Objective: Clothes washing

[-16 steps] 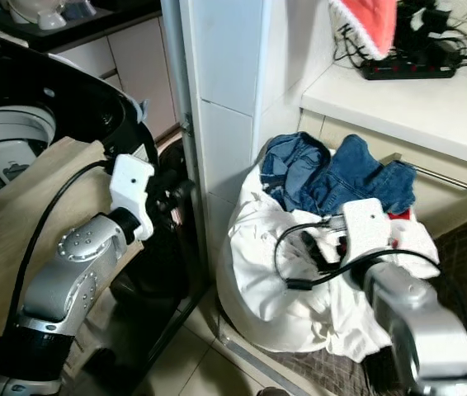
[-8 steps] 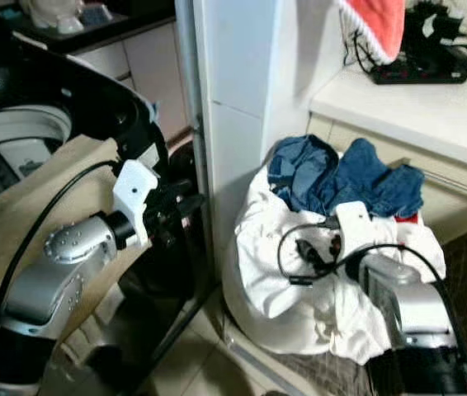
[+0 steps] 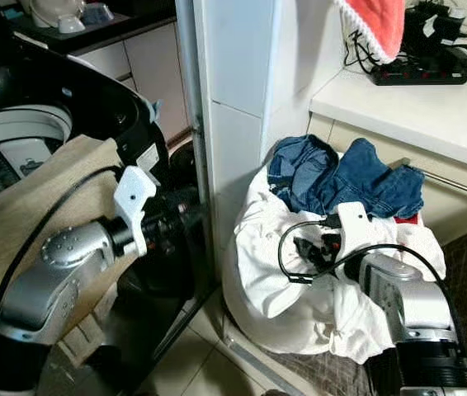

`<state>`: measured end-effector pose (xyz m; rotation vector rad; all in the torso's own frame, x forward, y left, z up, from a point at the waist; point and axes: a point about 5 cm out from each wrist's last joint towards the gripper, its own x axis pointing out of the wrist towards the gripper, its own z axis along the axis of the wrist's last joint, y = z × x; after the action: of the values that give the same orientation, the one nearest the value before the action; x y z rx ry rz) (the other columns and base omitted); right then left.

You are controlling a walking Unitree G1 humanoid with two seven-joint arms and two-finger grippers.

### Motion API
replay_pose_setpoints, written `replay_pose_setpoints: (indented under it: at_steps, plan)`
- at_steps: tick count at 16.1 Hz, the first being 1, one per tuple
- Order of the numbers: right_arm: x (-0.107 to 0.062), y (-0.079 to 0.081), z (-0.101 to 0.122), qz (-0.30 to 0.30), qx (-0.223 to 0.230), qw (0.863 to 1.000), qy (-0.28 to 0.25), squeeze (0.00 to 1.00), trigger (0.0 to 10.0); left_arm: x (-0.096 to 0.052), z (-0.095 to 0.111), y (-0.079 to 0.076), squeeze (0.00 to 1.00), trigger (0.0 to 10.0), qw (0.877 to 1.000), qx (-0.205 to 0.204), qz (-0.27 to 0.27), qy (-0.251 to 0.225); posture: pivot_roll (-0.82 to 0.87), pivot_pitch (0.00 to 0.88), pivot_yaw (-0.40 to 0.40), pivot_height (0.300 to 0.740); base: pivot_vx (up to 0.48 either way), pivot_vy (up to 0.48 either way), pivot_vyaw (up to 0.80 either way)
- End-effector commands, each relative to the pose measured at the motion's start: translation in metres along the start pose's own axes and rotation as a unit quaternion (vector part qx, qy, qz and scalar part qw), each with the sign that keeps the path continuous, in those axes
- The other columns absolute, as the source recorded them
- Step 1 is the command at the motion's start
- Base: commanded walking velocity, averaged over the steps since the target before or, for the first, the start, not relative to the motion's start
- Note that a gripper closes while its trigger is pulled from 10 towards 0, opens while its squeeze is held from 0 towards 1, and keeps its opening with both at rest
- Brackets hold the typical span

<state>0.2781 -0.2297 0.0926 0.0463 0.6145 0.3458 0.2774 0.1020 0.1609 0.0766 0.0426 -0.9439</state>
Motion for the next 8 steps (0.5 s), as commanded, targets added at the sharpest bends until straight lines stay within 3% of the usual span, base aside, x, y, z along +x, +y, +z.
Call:
replay_pose_setpoints:
  at_steps: [1,3,8]
  plan:
    - [-0.0012,-0.0003,-0.0015,0.007,0.003,1.0,-0.002,0.0,0.0,-0.0019,0.0064,-0.005,0.0,10.0,1.0,0.0,-0.027,-0.011,-0.19,0.0,0.045,0.74,0.0,0.0,0.0]
    - [-0.0018,-0.0015,-0.0021,0.01,0.005,1.0,0.003,0.0,0.0,-0.0046,0.0018,-0.0081,0.0,10.0,0.999,-0.001,-0.051,0.006,-0.2,0.0,0.043,0.74,0.0,0.0,0.0]
    - [-0.002,-0.0015,-0.002,0.02,0.009,1.0,0.007,0.0,0.0,-0.0054,0.0023,-0.008,0.0,10.0,0.999,-0.004,-0.052,0.006,-0.2,0.0,0.041,0.74,0.0,0.0,0.0]
